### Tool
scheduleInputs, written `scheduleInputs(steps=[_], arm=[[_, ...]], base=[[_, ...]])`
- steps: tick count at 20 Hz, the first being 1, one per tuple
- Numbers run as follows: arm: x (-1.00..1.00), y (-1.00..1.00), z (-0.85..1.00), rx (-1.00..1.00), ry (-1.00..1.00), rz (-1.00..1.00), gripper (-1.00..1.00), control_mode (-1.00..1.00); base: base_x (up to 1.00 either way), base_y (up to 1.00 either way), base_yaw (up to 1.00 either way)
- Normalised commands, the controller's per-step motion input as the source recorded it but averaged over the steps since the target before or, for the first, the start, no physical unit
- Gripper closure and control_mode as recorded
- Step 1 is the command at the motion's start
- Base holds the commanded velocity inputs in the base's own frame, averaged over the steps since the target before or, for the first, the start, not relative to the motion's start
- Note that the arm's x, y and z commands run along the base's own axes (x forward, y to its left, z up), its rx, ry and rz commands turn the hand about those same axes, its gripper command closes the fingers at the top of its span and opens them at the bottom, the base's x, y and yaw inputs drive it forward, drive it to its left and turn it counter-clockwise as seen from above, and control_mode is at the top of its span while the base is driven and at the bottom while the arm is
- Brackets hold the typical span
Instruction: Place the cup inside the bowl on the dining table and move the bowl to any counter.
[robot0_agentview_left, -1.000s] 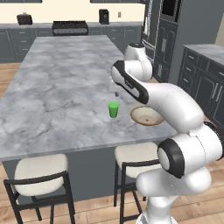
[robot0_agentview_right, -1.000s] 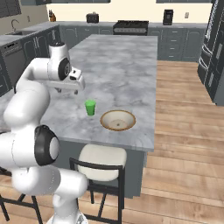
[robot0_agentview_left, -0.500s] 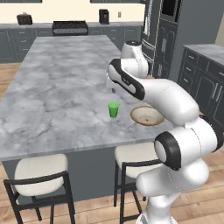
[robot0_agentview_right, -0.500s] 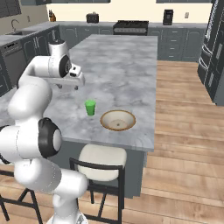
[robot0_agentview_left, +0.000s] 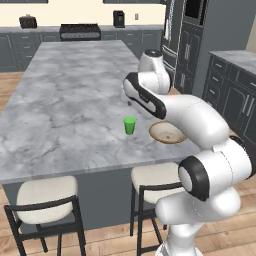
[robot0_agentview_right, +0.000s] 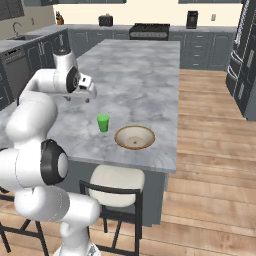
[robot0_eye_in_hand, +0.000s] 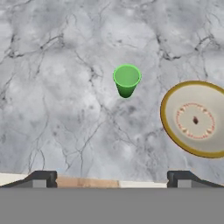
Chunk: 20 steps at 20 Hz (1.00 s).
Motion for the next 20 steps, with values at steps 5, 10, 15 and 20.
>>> scheduleInputs(steps=[5, 10, 15, 20], arm=[[0.35, 0.00, -0.09, 0.00, 0.00, 0.00, -1.00, -1.00], [0.43, 0.04, -0.12, 0.00, 0.00, 0.00, -1.00, -1.00], [0.35, 0.08, -0.17, 0.00, 0.00, 0.00, -1.00, -1.00], [0.32, 0.05, -0.20, 0.00, 0.00, 0.00, -1.00, -1.00]], base=[[0.00, 0.00, 0.00], [0.00, 0.00, 0.00], [0.00, 0.00, 0.00], [0.00, 0.00, 0.00]])
